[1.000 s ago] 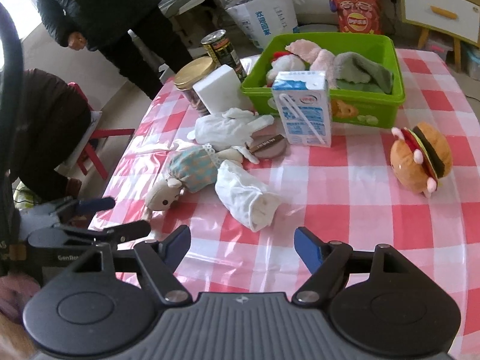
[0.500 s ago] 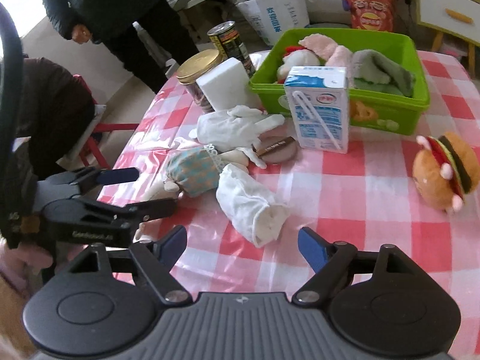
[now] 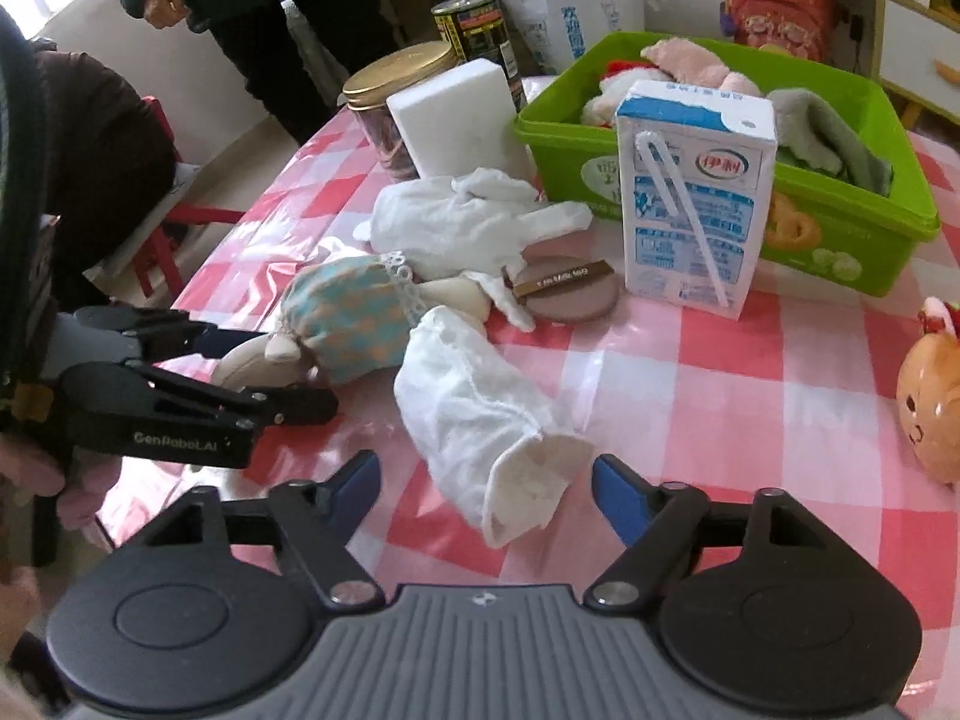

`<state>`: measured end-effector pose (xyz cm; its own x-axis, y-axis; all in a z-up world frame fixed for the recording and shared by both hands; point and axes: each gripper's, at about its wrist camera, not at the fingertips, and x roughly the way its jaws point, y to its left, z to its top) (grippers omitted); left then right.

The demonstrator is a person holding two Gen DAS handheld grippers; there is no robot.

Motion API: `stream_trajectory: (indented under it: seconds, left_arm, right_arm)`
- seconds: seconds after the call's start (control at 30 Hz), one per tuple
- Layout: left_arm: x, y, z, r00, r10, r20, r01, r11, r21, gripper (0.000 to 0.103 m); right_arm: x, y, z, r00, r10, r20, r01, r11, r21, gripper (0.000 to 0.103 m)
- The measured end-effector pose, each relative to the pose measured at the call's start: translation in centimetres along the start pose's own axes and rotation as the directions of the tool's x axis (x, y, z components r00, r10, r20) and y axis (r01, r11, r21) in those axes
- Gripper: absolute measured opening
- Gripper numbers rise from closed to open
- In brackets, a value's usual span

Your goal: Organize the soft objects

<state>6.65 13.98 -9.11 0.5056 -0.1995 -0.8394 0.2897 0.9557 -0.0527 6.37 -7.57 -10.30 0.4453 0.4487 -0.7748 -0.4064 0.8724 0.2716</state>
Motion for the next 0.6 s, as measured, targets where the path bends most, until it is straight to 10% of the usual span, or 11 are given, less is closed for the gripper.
stream_trajectory:
  seconds: [0.17, 0.6]
  left_arm:
    - [-0.5, 0.6, 0.1, 1.0, -0.026, -0.011, 0.026, 0.997, -0.066, 0.042]
    - [-3.5, -0.3, 0.8, 0.997, -0.075, 0.003, 0.075, 0.985, -0.154, 0.039]
  right_arm:
    - [0.5, 0.2, -0.2, 1.0, 0.008, 0.003, -0.008, 1.0, -0.009, 0.0]
    - [-3.9, -1.4, 0.7, 0.993, 0.111, 0.037, -0.115, 0.982, 0.149, 0.0]
